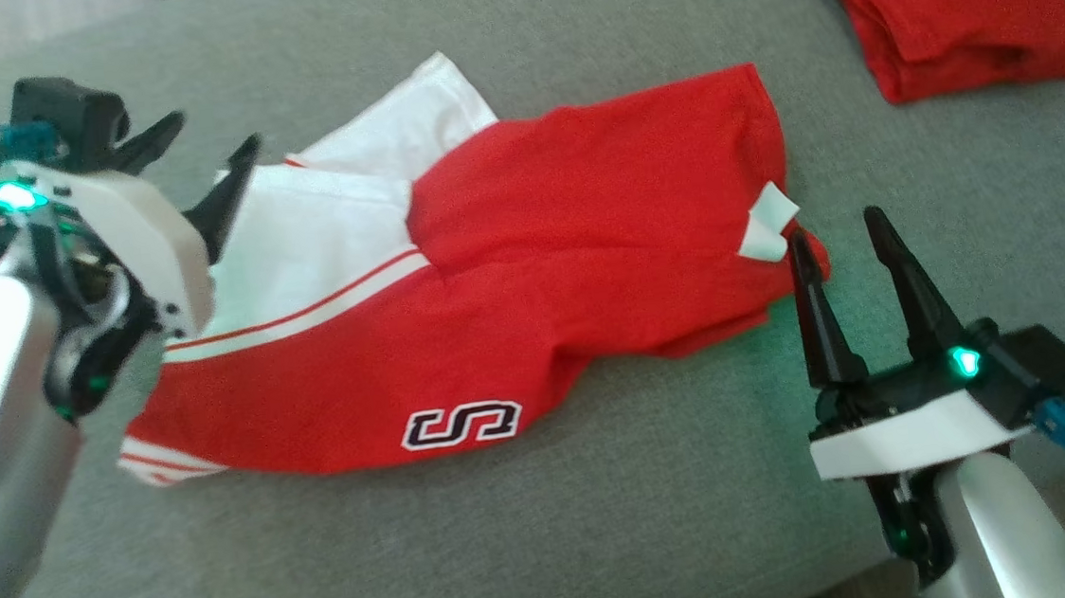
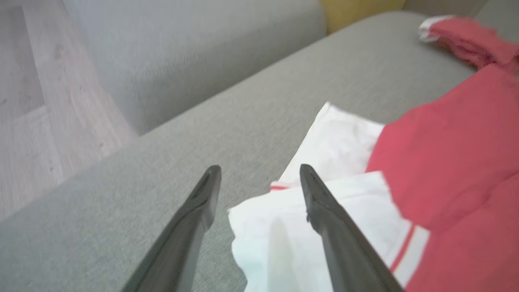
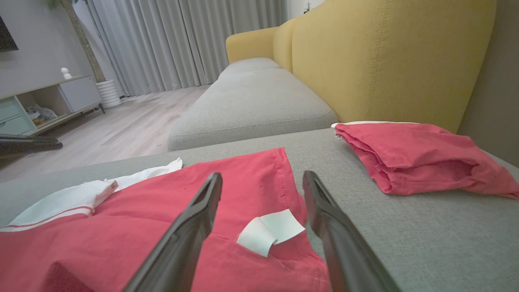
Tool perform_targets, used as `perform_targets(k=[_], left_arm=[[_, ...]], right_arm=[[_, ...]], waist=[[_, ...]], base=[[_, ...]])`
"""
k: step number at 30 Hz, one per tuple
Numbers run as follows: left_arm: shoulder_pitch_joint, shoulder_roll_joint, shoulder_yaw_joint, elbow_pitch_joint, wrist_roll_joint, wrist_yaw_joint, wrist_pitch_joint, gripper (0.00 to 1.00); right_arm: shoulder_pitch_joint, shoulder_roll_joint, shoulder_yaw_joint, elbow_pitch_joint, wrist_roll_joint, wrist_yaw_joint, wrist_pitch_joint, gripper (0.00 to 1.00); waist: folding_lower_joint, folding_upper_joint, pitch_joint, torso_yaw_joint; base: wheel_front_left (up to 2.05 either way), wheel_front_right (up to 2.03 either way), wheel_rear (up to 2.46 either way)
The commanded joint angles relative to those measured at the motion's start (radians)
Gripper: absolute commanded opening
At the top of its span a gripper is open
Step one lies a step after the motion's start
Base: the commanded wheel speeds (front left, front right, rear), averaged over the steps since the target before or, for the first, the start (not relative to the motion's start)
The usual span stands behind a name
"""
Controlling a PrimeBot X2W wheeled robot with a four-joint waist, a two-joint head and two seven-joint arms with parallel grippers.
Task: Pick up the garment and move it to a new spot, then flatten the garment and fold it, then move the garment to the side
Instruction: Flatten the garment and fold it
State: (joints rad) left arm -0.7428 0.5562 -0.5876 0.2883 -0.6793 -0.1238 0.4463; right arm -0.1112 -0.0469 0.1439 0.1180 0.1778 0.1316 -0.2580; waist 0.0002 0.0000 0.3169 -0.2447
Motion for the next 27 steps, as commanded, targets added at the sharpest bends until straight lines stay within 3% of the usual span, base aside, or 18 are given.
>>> perform_targets(k=[1, 7, 15, 17, 24, 25, 27], left_arm=[[-0.063, 0.062, 0.029, 0.013, -0.002, -0.003, 0.031, 1.0], [-0.081, 0.101, -0.023, 0.116, -0.015, -0.006, 0.087, 1.0], [-0.076, 0.128, -0.082, 0.118, -0.046, -0.007, 0.078, 1.0], [-0.082, 0.133, -0.101, 0.113, -0.053, -0.007, 0.063, 0.75], [-0.125, 0.136, -0.142, 0.138, -0.079, -0.007, 0.006, 0.66], [-0.131, 0.138, -0.149, 0.144, -0.081, -0.007, 0.005, 0.53], [-0.141, 0.142, -0.161, 0.161, -0.085, -0.007, 0.011, 0.44]], right_arm=[[-0.032, -0.004, 0.027, -0.038, 0.01, -0.001, -0.004, 1.0], [-0.042, -0.004, 0.022, -0.038, 0.032, -0.001, -0.004, 1.0], [-0.046, -0.003, 0.013, -0.041, 0.036, -0.001, -0.004, 1.0], [-0.051, -0.003, 0.015, -0.042, 0.036, -0.001, -0.004, 1.0], [-0.07, -0.003, 0.032, -0.038, 0.035, -0.001, -0.004, 1.0], [-0.07, -0.003, 0.033, -0.038, 0.035, -0.001, -0.004, 1.0], [-0.069, -0.003, 0.032, -0.036, 0.036, -0.001, -0.004, 1.0]], waist=[[-0.0002, 0.0, 0.044, -0.041], [-0.0002, 0.0, 0.068, -0.067], [-0.0002, 0.0, 0.075, -0.066], [-0.0002, 0.0, 0.08, -0.065], [-0.0002, 0.0, 0.1, -0.074], [-0.0002, 0.0, 0.102, -0.076], [-0.0002, 0.0, 0.103, -0.081]], base=[[0.0, 0.0, 0.0], [0.0, 0.0, 0.0], [0.0, 0.0, 0.0], [0.0, 0.0, 0.0], [0.0, 0.0, 0.0], [0.0, 0.0, 0.0], [0.0, 0.0, 0.0]])
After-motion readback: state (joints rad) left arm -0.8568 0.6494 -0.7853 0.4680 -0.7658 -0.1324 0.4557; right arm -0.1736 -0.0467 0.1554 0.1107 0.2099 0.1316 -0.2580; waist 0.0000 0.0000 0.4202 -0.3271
